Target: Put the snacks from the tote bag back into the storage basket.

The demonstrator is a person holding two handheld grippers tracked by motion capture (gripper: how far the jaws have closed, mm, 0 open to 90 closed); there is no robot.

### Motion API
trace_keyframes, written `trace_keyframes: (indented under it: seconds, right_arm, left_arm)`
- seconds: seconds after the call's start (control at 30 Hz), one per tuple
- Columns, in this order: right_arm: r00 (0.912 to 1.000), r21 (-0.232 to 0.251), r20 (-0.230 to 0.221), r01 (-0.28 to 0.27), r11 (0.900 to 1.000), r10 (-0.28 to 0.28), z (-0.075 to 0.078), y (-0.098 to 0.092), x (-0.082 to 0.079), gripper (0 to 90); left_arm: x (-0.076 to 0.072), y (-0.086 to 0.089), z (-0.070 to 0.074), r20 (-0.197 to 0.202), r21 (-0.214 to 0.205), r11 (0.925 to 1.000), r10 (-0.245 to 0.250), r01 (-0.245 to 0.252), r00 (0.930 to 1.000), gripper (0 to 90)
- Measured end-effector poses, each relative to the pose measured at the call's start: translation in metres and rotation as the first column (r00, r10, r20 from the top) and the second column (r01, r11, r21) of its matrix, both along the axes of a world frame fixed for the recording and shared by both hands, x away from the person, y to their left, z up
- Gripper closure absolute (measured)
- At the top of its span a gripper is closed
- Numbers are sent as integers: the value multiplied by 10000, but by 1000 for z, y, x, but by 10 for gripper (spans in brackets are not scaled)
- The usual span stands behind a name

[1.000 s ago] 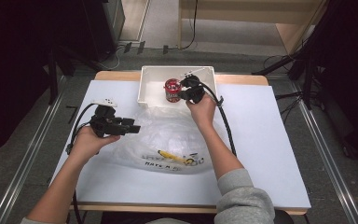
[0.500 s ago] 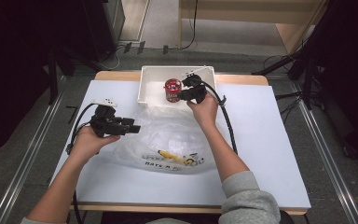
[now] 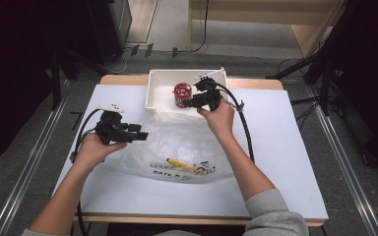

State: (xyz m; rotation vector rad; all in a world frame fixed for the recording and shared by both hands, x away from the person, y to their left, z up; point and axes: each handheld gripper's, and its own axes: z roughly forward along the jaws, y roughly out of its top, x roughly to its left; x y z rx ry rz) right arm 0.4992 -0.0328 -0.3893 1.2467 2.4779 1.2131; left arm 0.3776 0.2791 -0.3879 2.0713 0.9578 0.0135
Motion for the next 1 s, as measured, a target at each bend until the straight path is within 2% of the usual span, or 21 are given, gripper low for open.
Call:
trace_keyframes:
  seconds: [0.07, 0.43, 0.47, 0.5, 0.7, 0.83, 1.0]
  right_arm:
    - [9998, -27, 190, -89, 10000, 90, 3, 1, -7, 443]
    - [9983, 84, 373, -444, 9990, 441, 7, -5, -29, 435]
    - [9981, 35, 465, -414, 9991, 412, 7, -6, -32, 435]
    - [9968, -262, 710, -355, 9990, 373, 7, -8, -37, 430]
    - [9975, -22, 578, -412, 9992, 412, 7, -13, -48, 430]
    - [9967, 155, 664, -485, 9987, 474, 6, -21, -61, 414]
    - [9959, 82, 680, -599, 9982, 592, 8, -27, -69, 392]
  left_arm:
    - [0, 0, 0, -2, 7, 10000, -5, 5, 10000, 450]
    - [1, -1, -2, -58, -10, 10000, 20, -20, 10000, 447]
    - [1, -1, -2, -95, -56, 10000, -4, 4, 10000, 447]
    - [0, -2, -1, -136, -238, 9997, -57, 54, 9999, 446]
    - [-1, -4, 0, -59, -158, 9998, -151, 150, 9999, 445]
    - [-2, -5, -1, -60, -131, 9998, -162, 161, 9999, 444]
    - [-2, -6, -1, -49, -155, 9998, -148, 147, 9999, 444]
